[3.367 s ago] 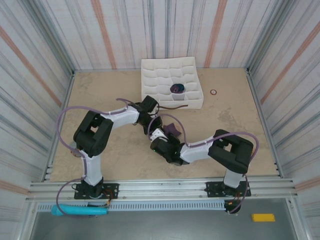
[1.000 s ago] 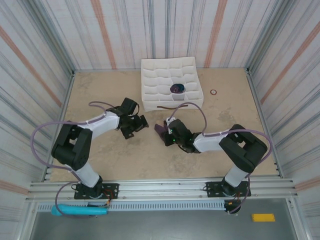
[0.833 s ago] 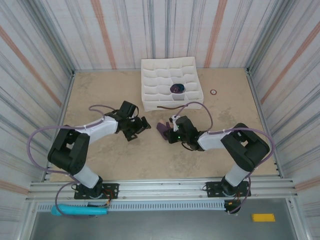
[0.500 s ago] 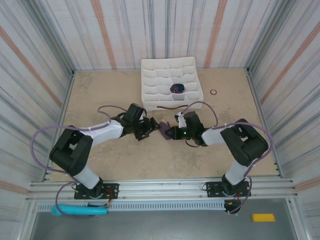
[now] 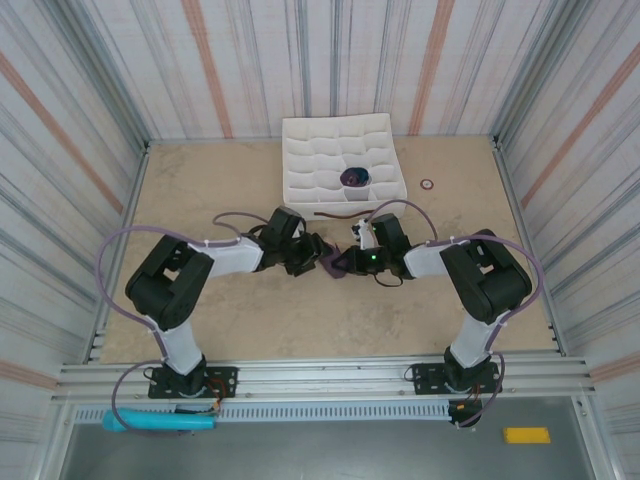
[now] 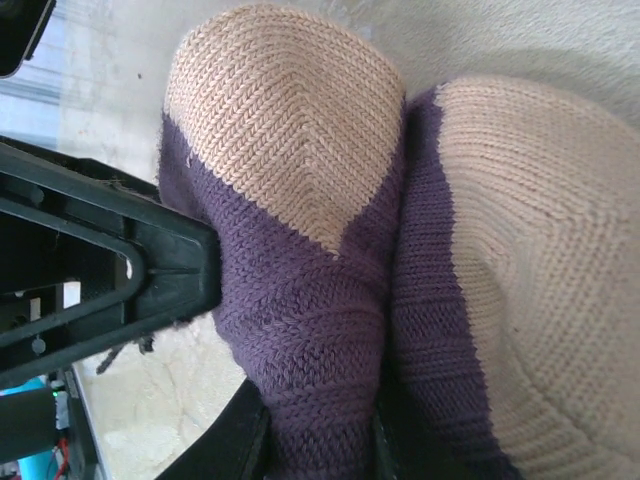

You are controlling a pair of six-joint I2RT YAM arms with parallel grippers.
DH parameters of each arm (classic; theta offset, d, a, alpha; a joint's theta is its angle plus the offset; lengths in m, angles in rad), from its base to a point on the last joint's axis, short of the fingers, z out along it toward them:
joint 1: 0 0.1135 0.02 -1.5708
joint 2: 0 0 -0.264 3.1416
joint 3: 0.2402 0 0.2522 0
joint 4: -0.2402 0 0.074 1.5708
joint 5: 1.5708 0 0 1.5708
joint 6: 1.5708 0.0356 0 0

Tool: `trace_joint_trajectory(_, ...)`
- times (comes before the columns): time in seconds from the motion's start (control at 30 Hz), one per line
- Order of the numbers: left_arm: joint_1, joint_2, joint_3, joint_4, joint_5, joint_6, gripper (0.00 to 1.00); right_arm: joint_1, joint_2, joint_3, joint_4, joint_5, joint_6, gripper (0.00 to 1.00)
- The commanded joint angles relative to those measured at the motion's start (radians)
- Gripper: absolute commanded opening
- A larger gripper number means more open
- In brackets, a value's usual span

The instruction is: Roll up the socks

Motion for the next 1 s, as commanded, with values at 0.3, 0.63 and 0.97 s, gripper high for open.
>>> trace_joint_trajectory(0.3, -0.053, 0.085, 0.076, -0.167, -0.055, -0.082, 0.57, -0.034, 0.041, -0.068, -0.343, 0.088, 0.076, 0.00)
trace_joint_trajectory(0.63, -0.023, 0.144, 0.180, -0.358, -0.015, 0.044, 0.27, -0.037, -0.088, -0.057, -0.390, 0.129, 0.025, 0.18)
trace_joint_trajectory(0.97, 0.009, 0.178, 0.283, -0.510, 0.017, 0.165, 0.01, -0.013, -0.339, -0.032, -0.518, 0.267, -0.086, 0.44)
